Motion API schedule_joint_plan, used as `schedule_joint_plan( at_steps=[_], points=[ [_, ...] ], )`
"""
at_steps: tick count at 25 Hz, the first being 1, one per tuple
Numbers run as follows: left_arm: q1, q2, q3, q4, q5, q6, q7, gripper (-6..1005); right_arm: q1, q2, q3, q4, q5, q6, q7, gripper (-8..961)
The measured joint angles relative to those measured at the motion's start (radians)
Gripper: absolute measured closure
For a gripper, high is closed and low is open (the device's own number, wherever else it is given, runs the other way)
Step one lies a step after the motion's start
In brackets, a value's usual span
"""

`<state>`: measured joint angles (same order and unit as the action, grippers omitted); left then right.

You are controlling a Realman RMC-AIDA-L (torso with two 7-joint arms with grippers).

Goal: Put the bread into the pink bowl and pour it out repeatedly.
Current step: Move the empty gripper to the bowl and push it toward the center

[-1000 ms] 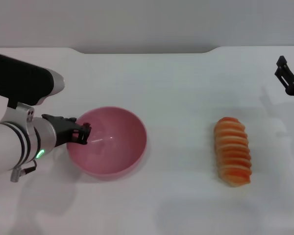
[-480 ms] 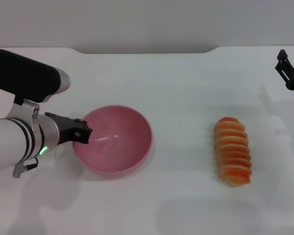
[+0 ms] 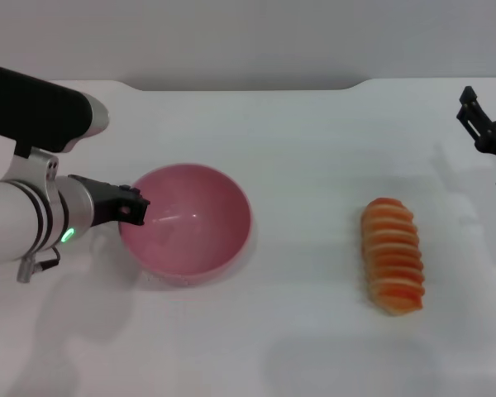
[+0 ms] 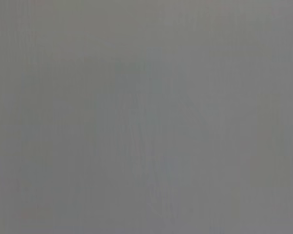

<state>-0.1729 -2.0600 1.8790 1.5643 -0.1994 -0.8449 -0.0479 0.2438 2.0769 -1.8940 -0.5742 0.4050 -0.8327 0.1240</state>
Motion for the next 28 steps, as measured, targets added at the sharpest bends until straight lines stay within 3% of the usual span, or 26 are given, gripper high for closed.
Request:
schedule_joint_plan(
  at_steps=[11,18,21,28],
  points=[
    [-0.033,0.001,-0.042,0.033,0.000,-0.041,0.004,950,-0.005,-0.003,-0.002,-0.095,-0.002,0.125,0.001,141],
    [-0.068,0.002,-0.078,0.055,-0.001,-0.104,0.008,953,-0.010,-0.008,0.012,-0.237,-0.002,0.349,0.001,141],
    [-0.098,0.004,-0.088,0.065,0.005,-0.126,0.014,953,-0.025,-0.010,0.055,-0.374,-0.005,0.550,-0.007,141],
    [-0.138,0.003,-0.102,0.034,0.007,-0.123,0.026,953,-0.021,-0.011,0.224,-0.780,-0.138,1.223,-0.020,141]
  ],
)
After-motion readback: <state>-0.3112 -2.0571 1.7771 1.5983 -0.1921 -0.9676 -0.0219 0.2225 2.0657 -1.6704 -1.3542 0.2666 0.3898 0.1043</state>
